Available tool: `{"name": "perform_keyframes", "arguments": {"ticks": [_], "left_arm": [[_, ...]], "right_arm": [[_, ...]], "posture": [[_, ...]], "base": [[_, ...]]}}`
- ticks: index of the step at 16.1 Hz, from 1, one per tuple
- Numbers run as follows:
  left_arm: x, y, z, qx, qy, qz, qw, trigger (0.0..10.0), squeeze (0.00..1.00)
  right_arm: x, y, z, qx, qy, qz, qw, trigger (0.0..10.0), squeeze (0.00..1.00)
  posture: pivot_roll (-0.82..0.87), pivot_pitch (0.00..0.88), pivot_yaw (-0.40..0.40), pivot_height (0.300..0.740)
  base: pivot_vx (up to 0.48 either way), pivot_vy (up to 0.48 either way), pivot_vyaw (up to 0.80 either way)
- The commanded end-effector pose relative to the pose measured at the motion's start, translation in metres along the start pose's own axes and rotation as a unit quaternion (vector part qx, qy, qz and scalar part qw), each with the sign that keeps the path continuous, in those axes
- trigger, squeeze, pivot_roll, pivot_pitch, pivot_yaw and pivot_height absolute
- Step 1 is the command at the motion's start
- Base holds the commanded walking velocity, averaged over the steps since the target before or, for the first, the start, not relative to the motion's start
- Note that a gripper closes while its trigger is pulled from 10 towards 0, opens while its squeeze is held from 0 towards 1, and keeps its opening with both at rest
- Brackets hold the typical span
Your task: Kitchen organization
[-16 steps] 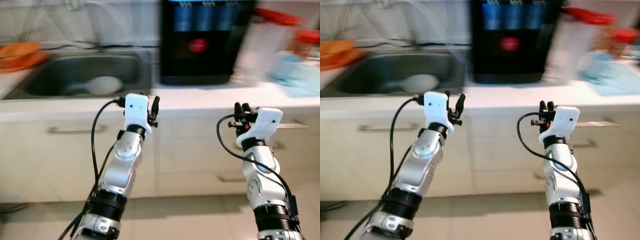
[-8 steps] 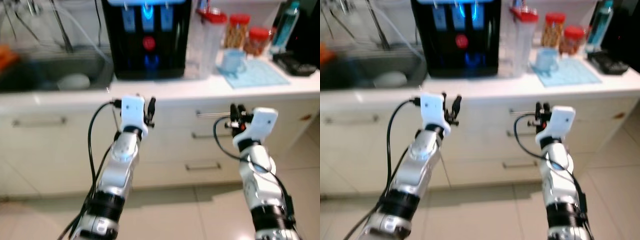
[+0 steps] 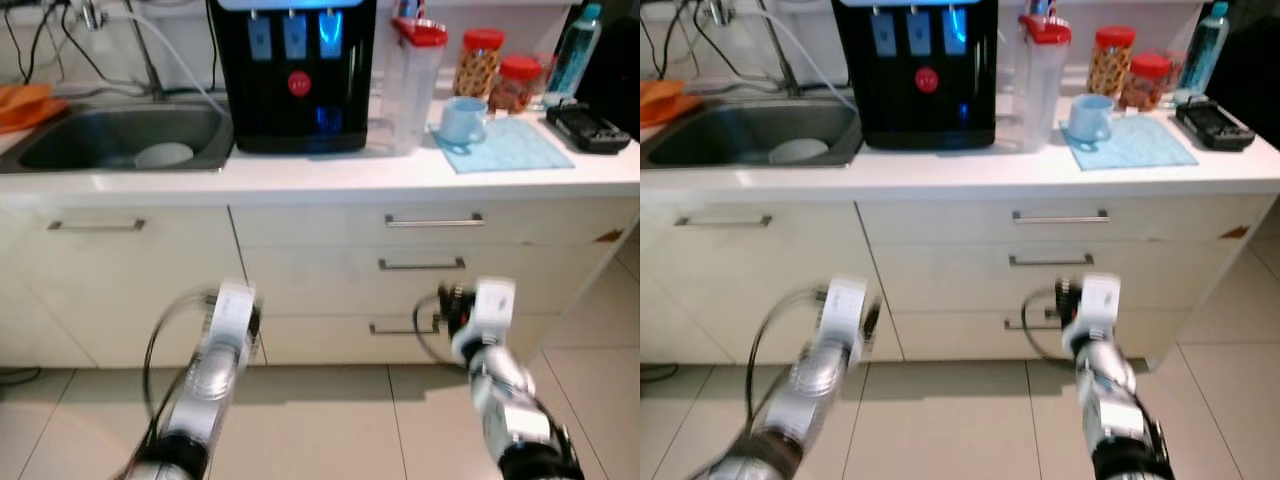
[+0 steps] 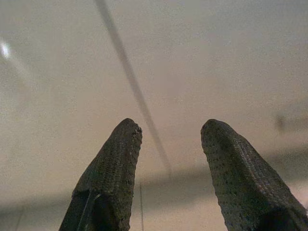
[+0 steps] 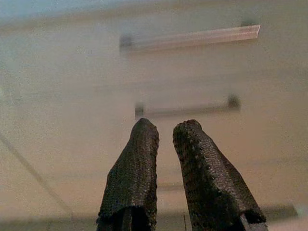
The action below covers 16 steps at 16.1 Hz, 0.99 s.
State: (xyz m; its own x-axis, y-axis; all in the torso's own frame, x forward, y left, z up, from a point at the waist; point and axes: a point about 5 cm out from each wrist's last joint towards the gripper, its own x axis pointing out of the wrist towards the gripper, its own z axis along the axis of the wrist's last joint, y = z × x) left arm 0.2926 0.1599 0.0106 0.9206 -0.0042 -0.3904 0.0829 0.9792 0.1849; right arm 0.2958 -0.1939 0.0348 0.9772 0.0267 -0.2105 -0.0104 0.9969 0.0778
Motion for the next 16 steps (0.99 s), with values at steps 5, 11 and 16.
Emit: {"name": "perform_keyframes", "arguments": {"ticks": [5, 11, 16], "left_arm": [[-0.02, 0.003, -0.063, 0.002, 0.119, 0.004, 0.993, 10.0, 0.0], [-0.066, -0.002, -0.133, -0.029, 0.258, -0.002, 0.966, 10.0, 0.0], [-0.086, -0.001, -0.154, -0.038, 0.299, 0.006, 0.953, 10.0, 0.0]], "right_arm": [[-0.03, -0.008, -0.065, -0.015, 0.135, 0.002, 0.991, 10.0, 0.0], [-0.093, -0.017, -0.136, 0.025, 0.294, -0.038, 0.955, 10.0, 0.0], [-0.121, -0.023, -0.155, 0.035, 0.341, -0.055, 0.938, 10.0, 0.0]], "posture": [[-0.01, 0.0, 0.056, 0.74], [-0.01, 0.0, 0.06, 0.74], [0.0, 0.005, 0.061, 0.74]], "base": [[0.0, 0.0, 0.0], [0.0, 0.0, 0.0], [0.0, 0.0, 0.0]]}}
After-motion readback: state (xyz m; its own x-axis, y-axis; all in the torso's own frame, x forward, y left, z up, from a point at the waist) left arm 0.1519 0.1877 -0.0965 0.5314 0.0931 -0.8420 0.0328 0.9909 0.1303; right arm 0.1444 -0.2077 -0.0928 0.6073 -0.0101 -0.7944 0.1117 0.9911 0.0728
